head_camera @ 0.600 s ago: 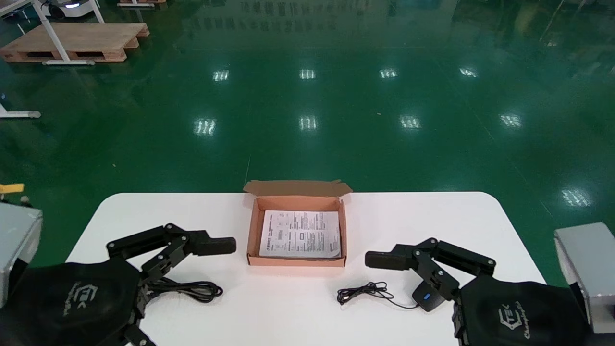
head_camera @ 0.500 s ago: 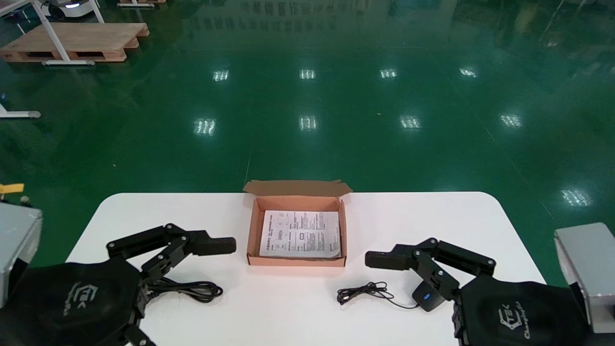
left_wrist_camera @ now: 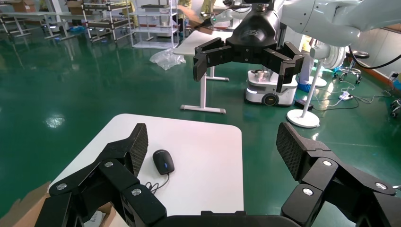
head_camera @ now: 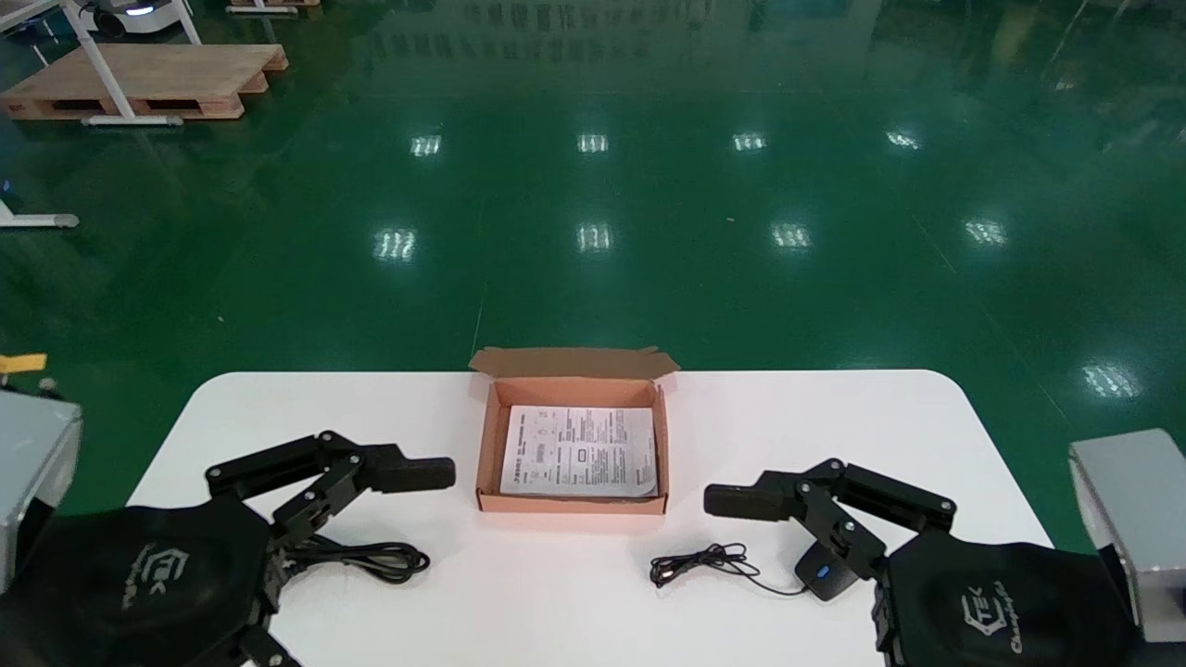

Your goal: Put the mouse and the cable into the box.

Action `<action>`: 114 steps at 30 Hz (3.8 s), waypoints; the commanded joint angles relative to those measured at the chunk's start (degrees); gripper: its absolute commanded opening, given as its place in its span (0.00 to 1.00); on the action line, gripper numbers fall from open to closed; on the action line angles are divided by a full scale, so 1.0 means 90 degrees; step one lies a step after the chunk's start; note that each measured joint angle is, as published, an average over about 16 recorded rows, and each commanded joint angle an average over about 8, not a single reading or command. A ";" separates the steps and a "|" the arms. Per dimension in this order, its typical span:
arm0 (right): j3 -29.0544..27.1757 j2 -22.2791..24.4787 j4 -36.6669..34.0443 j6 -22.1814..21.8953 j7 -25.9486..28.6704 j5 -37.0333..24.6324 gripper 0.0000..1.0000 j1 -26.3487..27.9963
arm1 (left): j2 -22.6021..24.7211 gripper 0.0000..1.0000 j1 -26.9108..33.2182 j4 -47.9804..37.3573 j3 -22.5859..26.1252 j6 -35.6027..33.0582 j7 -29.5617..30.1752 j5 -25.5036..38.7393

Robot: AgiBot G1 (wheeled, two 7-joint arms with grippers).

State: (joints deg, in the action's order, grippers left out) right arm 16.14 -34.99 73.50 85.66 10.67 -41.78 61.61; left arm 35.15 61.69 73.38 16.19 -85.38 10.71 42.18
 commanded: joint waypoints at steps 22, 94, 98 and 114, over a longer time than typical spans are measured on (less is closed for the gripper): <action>0.0026 -0.0006 0.0031 -0.0057 -0.0044 -0.0120 1.00 0.0008 | -0.0078 1.00 0.0087 0.0087 0.0107 -0.0025 -0.0029 0.0349; 0.2491 -0.2449 -0.0354 -0.2466 0.0615 -0.6822 1.00 0.1006 | 0.2607 1.00 0.2739 -0.5102 0.2584 0.2736 -0.3971 0.7336; 0.2679 -0.2865 -0.0774 -0.2955 0.0696 -0.7544 1.00 0.1095 | 0.2627 1.00 0.2763 -0.5176 0.2580 0.2740 -0.4025 0.7324; 0.2819 -0.3221 -0.1729 -0.3535 0.0636 -0.8312 1.00 0.1324 | 0.2680 1.00 0.2829 -0.5378 0.2566 0.2750 -0.4172 0.7292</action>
State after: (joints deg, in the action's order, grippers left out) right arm 41.59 -64.19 57.71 53.71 16.25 -116.65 73.56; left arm 59.26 87.15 25.00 39.29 -60.63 -26.83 107.81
